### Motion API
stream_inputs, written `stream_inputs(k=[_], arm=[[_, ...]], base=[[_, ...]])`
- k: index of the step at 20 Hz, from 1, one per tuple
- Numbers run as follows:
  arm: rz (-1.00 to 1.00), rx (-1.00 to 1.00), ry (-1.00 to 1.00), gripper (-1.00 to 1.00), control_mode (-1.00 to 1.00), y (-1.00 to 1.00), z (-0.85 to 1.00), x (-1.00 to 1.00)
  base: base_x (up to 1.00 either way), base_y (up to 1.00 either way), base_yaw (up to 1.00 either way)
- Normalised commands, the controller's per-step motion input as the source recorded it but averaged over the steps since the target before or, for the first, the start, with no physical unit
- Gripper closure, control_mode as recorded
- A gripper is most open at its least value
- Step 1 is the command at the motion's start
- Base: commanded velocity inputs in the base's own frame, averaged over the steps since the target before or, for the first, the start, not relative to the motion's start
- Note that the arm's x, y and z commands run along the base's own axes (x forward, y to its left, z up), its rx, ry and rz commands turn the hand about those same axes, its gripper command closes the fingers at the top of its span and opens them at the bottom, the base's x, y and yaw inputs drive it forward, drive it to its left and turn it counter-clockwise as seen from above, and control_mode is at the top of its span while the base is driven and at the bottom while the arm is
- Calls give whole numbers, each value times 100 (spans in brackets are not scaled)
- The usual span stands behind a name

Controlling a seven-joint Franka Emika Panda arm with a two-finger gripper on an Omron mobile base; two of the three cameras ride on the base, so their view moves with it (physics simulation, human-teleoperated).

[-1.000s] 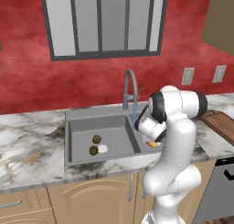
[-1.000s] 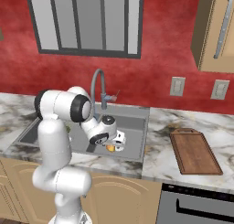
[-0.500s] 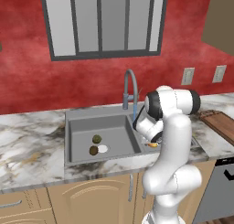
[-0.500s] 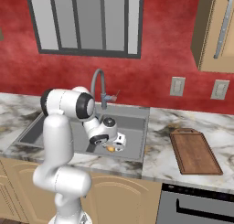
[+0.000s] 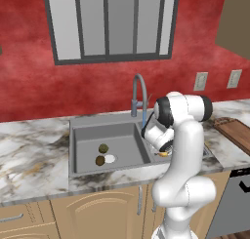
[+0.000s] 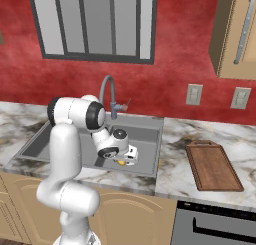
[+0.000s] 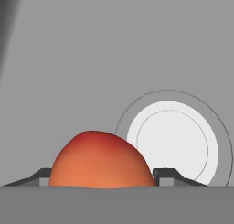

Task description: Pick the kiwi, mango, kiwi from the sink and place them on the cutting board to airdry. Then turn off the sink faucet.

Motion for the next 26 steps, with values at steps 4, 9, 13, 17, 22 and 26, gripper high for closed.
stream_inputs(k=[4, 9, 13, 17, 22, 26], arm=[[0, 0, -2, 100, -100, 0, 13, -2], [0, 0, -5, 100, -100, -2, 40, -9], [0, 0, -1, 100, -100, -12, 46, -11], [0, 0, 0, 100, -100, -26, 49, -14], [0, 0, -1, 100, -100, -29, 50, -13], [0, 0, -2, 100, -100, -25, 61, -11]], base=[[0, 0, 0], [0, 0, 0], [0, 0, 0], [0, 0, 0], [0, 0, 0], [0, 0, 0]])
